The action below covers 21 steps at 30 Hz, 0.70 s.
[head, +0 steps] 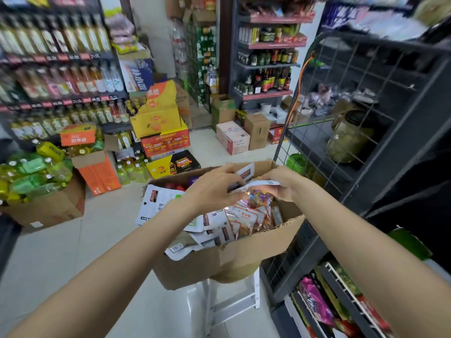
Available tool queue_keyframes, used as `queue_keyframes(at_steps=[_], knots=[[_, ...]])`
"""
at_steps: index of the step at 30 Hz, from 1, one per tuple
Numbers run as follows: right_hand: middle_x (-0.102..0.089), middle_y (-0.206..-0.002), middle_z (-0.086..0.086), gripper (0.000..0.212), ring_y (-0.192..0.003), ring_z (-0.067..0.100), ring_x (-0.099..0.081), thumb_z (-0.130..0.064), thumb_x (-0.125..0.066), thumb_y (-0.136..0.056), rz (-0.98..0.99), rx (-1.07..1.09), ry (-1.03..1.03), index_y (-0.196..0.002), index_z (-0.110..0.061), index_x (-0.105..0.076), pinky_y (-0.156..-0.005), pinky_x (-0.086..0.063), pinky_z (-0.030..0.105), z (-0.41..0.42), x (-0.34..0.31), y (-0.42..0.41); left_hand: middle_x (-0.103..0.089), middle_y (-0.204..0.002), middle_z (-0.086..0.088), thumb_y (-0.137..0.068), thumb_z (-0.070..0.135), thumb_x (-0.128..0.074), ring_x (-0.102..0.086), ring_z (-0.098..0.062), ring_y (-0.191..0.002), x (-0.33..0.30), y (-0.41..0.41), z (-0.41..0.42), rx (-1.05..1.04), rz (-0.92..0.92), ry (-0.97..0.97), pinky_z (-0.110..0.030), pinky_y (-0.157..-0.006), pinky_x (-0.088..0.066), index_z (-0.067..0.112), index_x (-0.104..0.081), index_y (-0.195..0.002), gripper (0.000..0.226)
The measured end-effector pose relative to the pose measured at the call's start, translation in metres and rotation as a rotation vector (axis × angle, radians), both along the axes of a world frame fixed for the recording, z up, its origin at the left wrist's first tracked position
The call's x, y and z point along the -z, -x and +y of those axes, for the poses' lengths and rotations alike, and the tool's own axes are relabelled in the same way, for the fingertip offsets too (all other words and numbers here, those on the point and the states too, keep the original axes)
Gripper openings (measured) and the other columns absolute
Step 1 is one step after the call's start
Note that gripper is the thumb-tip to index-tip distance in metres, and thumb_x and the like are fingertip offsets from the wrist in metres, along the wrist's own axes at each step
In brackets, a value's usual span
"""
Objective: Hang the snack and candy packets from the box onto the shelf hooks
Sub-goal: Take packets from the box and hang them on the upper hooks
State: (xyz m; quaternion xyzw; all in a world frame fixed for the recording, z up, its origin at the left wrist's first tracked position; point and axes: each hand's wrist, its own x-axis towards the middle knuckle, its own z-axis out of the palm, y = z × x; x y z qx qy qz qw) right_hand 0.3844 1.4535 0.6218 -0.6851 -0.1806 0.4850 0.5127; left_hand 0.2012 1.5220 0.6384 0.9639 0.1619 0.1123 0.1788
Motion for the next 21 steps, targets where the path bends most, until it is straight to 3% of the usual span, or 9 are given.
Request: queue_keyframes(at_steps=[3, 5, 7, 10, 12, 14, 16, 19, 21], knots=[[-0.066, -0.103, 0.025, 0.026, -0.081, 0.028, -0.071, -0.002, -0.043, -0.097, 0.192, 0.058, -0.162, -0.120, 0.005, -0.052, -0.062, -0.059, 0.029, -0.033, -0.027, 0.021, -0.043, -0.090, 0.000, -0.095, 0.019, -0.053, -0.053, -0.024, -0.080, -0.016, 0.000, -0.009, -0.112, -0.087, -0.029, -0.031, -0.069, -0.036, 0.003, -0.063, -0.086, 0.021], [-0.065, -0.111, 0.017, 0.036, -0.096, 0.025, -0.067, -0.011, -0.041, -0.100, -0.069, 0.018, -0.170, -0.134, -0.006, -0.046, -0.072, -0.057, 0.029, -0.057, -0.043, 0.041, -0.049, -0.081, -0.007, -0.093, 0.019, -0.055, -0.049, -0.023, -0.069, -0.029, -0.001, -0.019, -0.239, -0.180, 0.095, -0.028, -0.059, -0.033, -0.001, -0.060, -0.079, 0.025], [-0.054, -0.132, 0.004, 0.051, -0.113, 0.018, -0.056, -0.015, -0.050, -0.096, -0.428, -0.111, -0.140, -0.145, -0.019, -0.034, -0.082, -0.049, 0.025, -0.086, -0.057, 0.065, -0.056, -0.070, -0.012, -0.089, 0.018, -0.060, -0.052, -0.024, -0.063, -0.043, -0.003, -0.034, -0.304, -0.281, 0.328, -0.028, -0.053, -0.038, -0.001, -0.060, -0.076, 0.023], [-0.021, -0.151, -0.013, 0.105, -0.138, 0.009, -0.024, -0.038, -0.074, -0.077, -0.811, -0.296, -0.080, -0.153, -0.024, -0.003, -0.112, -0.023, 0.030, -0.125, -0.061, 0.103, -0.064, -0.078, -0.016, -0.082, 0.015, -0.067, -0.059, -0.028, -0.070, -0.062, -0.013, -0.063, -0.296, -0.375, 0.583, -0.032, -0.063, -0.048, 0.000, -0.064, -0.081, 0.016], [-0.016, -0.154, -0.008, 0.125, -0.141, 0.011, -0.018, -0.053, -0.078, -0.067, -0.948, -0.206, -0.077, -0.151, -0.024, 0.009, -0.115, -0.021, 0.035, -0.149, -0.057, 0.119, -0.066, -0.082, -0.013, -0.081, 0.016, -0.070, -0.062, -0.026, -0.073, -0.072, -0.017, -0.093, -0.282, -0.391, 0.675, -0.032, -0.064, -0.052, 0.001, -0.066, -0.085, 0.016], [-0.031, -0.146, -0.001, 0.098, -0.134, 0.013, -0.031, -0.032, -0.068, -0.084, -1.113, -0.028, -0.055, -0.152, -0.017, 0.002, -0.107, -0.030, 0.029, -0.182, -0.062, 0.134, -0.070, -0.091, -0.016, -0.079, 0.015, -0.072, -0.068, -0.029, -0.083, -0.082, -0.022, -0.127, -0.235, -0.401, 0.793, -0.043, -0.075, -0.057, -0.001, -0.069, -0.090, 0.020], [-0.055, -0.127, 0.011, 0.064, -0.113, 0.025, -0.055, -0.008, -0.046, -0.092, -1.283, 0.207, -0.010, -0.151, -0.015, -0.020, -0.091, -0.044, 0.033, -0.218, -0.073, 0.141, -0.071, -0.092, -0.016, -0.076, 0.018, -0.075, -0.069, -0.028, -0.086, -0.094, -0.023, -0.166, -0.139, -0.420, 0.885, -0.046, -0.080, -0.057, 0.006, -0.072, -0.084, 0.015], [-0.067, -0.098, 0.012, 0.056, -0.085, 0.029, -0.064, 0.004, -0.037, -0.087, -1.275, 0.484, 0.012, -0.135, -0.022, -0.048, -0.069, -0.051, 0.030, -0.279, -0.095, 0.141, -0.072, -0.082, -0.012, -0.061, 0.051, -0.074, -0.069, -0.028, -0.087, -0.114, -0.025, -0.219, 0.050, -0.440, 0.959, -0.046, -0.086, -0.055, 0.020, -0.071, -0.062, 0.031], [-0.064, -0.086, 0.004, 0.040, -0.072, 0.015, -0.060, 0.005, -0.039, -0.086, -1.274, 0.569, 0.027, -0.108, -0.019, -0.062, -0.056, -0.040, 0.013, -0.320, -0.115, 0.138, -0.071, -0.098, -0.010, -0.071, 0.059, -0.065, -0.066, -0.025, -0.098, -0.127, -0.024, -0.253, 0.253, -0.428, 0.947, -0.044, -0.094, -0.050, 0.024, -0.070, -0.087, 0.039]])
